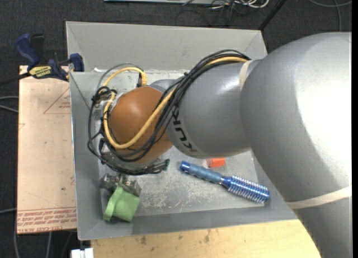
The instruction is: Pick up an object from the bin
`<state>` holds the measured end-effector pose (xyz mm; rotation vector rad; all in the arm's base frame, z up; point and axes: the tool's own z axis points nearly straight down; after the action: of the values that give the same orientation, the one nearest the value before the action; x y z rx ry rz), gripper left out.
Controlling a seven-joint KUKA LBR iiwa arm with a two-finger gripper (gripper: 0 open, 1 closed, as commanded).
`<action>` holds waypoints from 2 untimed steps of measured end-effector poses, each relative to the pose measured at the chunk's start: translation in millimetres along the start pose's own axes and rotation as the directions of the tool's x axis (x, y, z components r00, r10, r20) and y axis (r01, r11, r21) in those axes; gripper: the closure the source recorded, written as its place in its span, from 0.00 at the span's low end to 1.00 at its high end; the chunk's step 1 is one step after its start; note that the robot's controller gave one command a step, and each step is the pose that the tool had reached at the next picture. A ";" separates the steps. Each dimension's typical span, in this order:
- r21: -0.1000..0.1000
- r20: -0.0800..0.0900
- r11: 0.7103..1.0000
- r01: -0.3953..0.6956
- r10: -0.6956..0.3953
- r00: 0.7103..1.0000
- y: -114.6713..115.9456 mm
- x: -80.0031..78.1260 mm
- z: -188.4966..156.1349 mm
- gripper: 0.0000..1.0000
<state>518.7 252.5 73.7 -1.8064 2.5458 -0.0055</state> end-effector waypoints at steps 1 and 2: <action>-0.006 -0.005 1.000 0.008 -0.008 1.000 -26.5 1.5 -138.0 1.00; -0.018 -0.013 1.000 0.014 -0.015 1.000 -24.5 3.7 -90.7 1.00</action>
Offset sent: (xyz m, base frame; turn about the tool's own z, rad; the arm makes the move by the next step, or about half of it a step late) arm 0.0193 -0.0122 0.1333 -0.0129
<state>538.9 240.1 164.7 -1.8372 2.5499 0.0048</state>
